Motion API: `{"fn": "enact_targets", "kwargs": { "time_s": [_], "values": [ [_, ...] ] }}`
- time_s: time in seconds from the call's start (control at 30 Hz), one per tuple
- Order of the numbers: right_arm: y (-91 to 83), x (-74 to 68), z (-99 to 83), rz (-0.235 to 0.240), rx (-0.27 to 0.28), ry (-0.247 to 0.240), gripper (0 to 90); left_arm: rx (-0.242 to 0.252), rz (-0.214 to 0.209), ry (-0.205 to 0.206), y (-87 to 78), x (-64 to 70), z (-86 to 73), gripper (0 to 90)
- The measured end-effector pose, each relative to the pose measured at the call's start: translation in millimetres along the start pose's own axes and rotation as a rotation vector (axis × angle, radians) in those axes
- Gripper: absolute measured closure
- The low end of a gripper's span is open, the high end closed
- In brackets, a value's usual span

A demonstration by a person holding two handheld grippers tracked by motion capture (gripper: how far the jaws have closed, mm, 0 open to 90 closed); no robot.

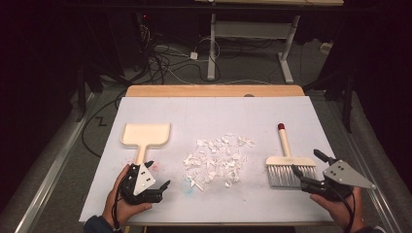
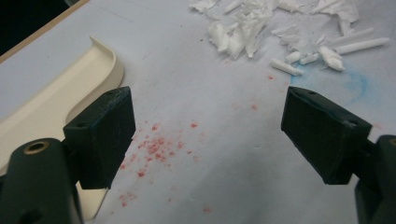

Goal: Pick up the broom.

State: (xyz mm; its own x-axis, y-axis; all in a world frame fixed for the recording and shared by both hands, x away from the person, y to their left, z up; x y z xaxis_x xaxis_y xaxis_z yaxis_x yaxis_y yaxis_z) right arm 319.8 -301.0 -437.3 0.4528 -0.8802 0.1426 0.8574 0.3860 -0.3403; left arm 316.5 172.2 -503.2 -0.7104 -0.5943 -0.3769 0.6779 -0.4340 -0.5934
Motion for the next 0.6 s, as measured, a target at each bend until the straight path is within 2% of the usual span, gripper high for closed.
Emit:
{"fn": "enact_targets", "kwargs": {
  "time_s": [0.03,0.07,0.1,0.33,0.43,0.53,0.6],
  "values": [
    [0.0,0.0,0.0,0.000,0.000,0.000,20.3,-0.003,0.000,0.003,0.8,0.5,0.2,17.0],
    [3.1,-3.4,-6.1,0.007,-0.027,-0.025,20.3,-0.005,0.001,0.007,1.2,1.3,0.8,17.0],
    [4.7,-3.7,-8.0,0.004,-0.040,-0.020,20.4,-0.001,-0.004,0.017,1.0,3.0,2.6,17.0],
    [4.2,-5.0,-7.4,-0.001,-0.035,-0.013,20.4,-0.002,-0.019,0.037,3.8,7.4,2.9,17.0],
    [5.4,-6.7,-7.3,-0.003,-0.044,-0.025,20.4,0.002,-0.022,0.042,4.1,8.4,3.6,17.0],
    [8.8,-6.3,-7.7,-0.016,-0.061,-0.029,20.4,-0.004,-0.022,0.047,4.1,9.2,3.0,17.0],
    [17.1,-0.8,-8.2,-0.052,-0.083,-0.052,20.6,-0.006,-0.020,0.042,5.1,9.3,2.8,17.0]
  ]
}}
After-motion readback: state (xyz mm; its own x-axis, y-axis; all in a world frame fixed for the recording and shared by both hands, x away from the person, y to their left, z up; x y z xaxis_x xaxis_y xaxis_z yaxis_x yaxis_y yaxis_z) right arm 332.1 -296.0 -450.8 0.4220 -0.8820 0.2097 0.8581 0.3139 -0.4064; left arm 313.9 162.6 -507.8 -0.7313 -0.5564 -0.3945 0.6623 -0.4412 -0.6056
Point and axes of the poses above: each handheld gripper's, and its own axes: y roughly forward along the jaws, z roughly out of its top, x roughly to its right, the point moved 5 cm from there along y, roughly forward along the jaws, and after that the axes turned 9 degrees about y, right-handed, at the moved point
